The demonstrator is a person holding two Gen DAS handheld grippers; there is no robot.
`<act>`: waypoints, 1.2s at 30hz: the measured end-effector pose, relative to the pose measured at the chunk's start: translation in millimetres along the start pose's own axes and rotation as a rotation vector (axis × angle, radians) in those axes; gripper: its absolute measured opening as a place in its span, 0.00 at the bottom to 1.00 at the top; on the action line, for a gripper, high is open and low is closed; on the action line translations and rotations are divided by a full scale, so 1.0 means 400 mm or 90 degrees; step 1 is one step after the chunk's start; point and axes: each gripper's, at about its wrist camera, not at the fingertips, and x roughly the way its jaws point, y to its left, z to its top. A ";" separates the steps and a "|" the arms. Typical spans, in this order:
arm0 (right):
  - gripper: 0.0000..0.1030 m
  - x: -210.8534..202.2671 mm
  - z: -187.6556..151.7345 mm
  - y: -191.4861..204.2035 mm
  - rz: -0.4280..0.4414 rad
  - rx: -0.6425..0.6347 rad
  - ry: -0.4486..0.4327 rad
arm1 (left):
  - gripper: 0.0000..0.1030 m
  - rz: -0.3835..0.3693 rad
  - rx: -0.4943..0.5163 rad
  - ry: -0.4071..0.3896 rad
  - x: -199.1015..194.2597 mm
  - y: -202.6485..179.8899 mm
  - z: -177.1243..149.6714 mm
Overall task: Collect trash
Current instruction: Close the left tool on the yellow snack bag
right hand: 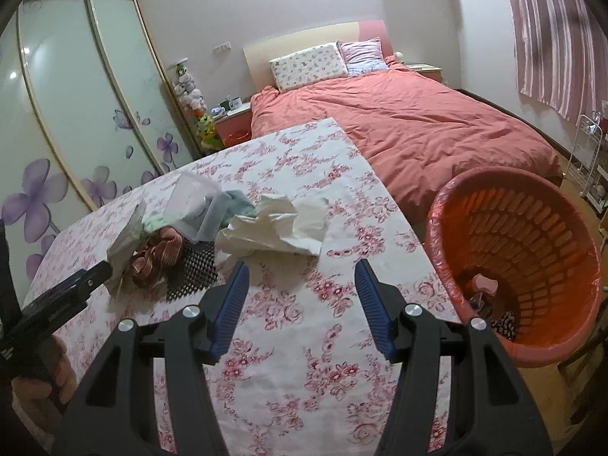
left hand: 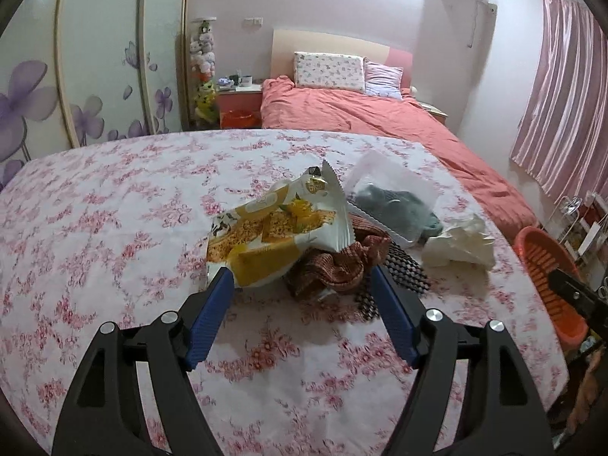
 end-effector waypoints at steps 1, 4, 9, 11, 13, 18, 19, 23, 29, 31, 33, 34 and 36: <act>0.55 0.000 -0.002 0.000 -0.002 -0.001 0.001 | 0.71 0.007 0.006 -0.005 0.004 -0.004 0.001; 0.55 0.002 0.000 -0.003 -0.006 0.001 0.003 | 0.71 0.026 0.013 -0.007 0.029 -0.010 0.007; 0.56 0.013 0.003 -0.003 -0.010 0.001 0.009 | 0.71 0.043 0.000 0.007 0.074 0.005 0.017; 0.56 0.020 0.002 0.003 -0.009 -0.003 0.013 | 0.70 0.046 -0.005 0.012 0.086 0.010 0.018; 0.56 0.028 0.001 0.011 -0.007 -0.007 0.017 | 0.67 0.044 -0.010 0.014 0.093 0.016 0.019; 0.55 0.046 -0.002 0.031 -0.003 -0.018 0.025 | 0.44 0.026 -0.039 0.012 0.094 0.043 0.032; 0.55 0.050 -0.003 0.035 -0.002 -0.021 0.027 | 0.43 0.022 -0.045 0.012 0.093 0.051 0.035; 0.56 0.064 -0.002 0.043 0.000 -0.023 0.031 | 0.38 0.014 -0.070 0.002 0.083 0.086 0.046; 0.55 0.086 0.008 0.056 0.005 -0.027 0.034 | 0.35 0.001 -0.097 -0.005 0.062 0.130 0.060; 0.56 0.096 0.014 0.063 0.009 -0.028 0.032 | 0.35 0.001 -0.099 -0.009 0.052 0.139 0.065; 0.56 0.110 0.021 0.073 0.013 -0.032 0.031 | 0.35 -0.001 -0.102 -0.014 0.040 0.144 0.071; 0.55 0.115 0.023 0.078 0.014 -0.034 0.031 | 0.35 -0.002 -0.102 -0.015 0.036 0.148 0.074; 0.56 0.132 0.033 0.091 0.017 -0.040 0.030 | 0.35 -0.003 -0.103 -0.021 0.026 0.152 0.079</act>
